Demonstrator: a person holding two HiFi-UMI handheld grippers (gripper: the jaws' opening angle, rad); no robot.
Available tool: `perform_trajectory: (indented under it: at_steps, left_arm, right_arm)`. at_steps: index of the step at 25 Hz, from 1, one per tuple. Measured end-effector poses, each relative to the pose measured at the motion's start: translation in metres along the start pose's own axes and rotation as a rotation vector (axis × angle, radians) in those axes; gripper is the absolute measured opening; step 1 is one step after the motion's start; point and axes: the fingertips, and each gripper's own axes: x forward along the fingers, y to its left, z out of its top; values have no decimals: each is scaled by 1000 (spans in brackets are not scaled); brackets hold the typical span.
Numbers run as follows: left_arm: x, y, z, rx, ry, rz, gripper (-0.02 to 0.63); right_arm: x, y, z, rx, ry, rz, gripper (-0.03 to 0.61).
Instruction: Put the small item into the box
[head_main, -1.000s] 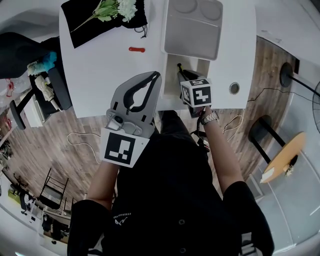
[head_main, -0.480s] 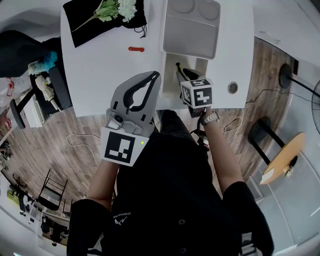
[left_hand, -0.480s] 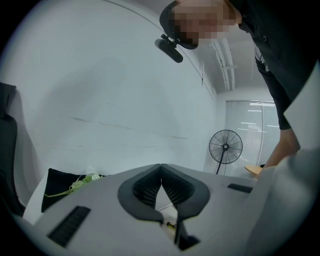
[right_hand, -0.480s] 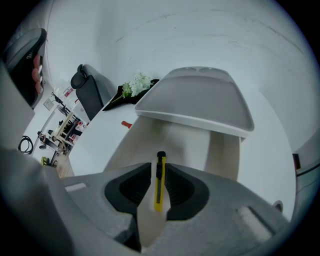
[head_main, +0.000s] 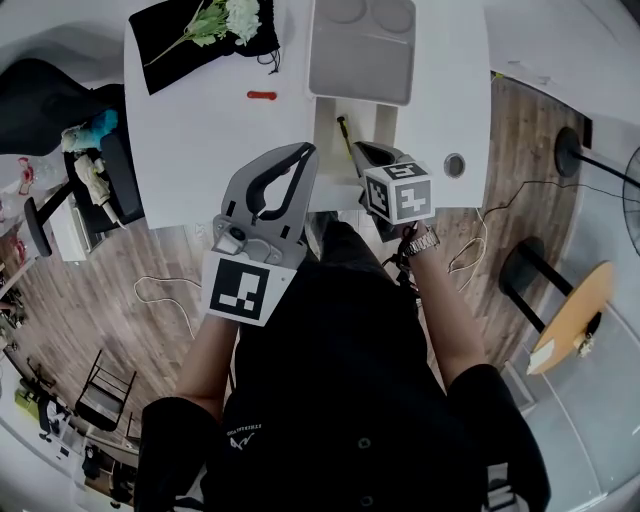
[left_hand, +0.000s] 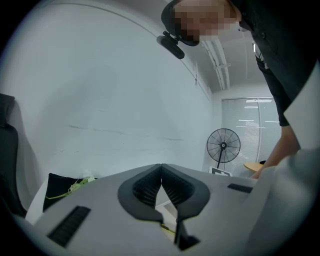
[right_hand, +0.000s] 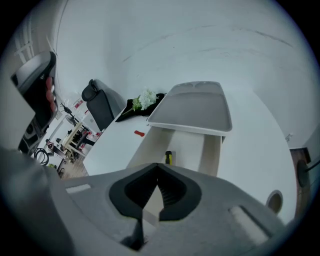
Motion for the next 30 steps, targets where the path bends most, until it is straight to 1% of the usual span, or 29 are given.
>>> perform_trajectory:
  at_steps: [2,7,14,20,24,27,30]
  left_arm:
    - [-4,-9,-1,2,-9,2,5]
    - [-17,-35,-7,21,-25,16,5]
    - [-37,-78,-11,46,-64,41,5]
    - [-61,-110,-13,51,-90,57,5]
    - [-73,-129,-12,70,-101,57,5]
    - [-80,-144,-9,86,-118,57,5]
    - [-87,-155,-11,127,-106,67,5]
  right_arm:
    - [-15,2,0,3,-34,14,5]
    - [-57,9,-6,-27,-105,43,5]
    - [-126,22,-17,-53,-241,106,5]
    - [-181,29,-21,-107,-360,95,5]
    - [-223,32,-28,-108,-446,105,5]
    - [-258,32,-36,-100,-532,100,5]
    - [-291,27,-44,-90,-610,95,5]
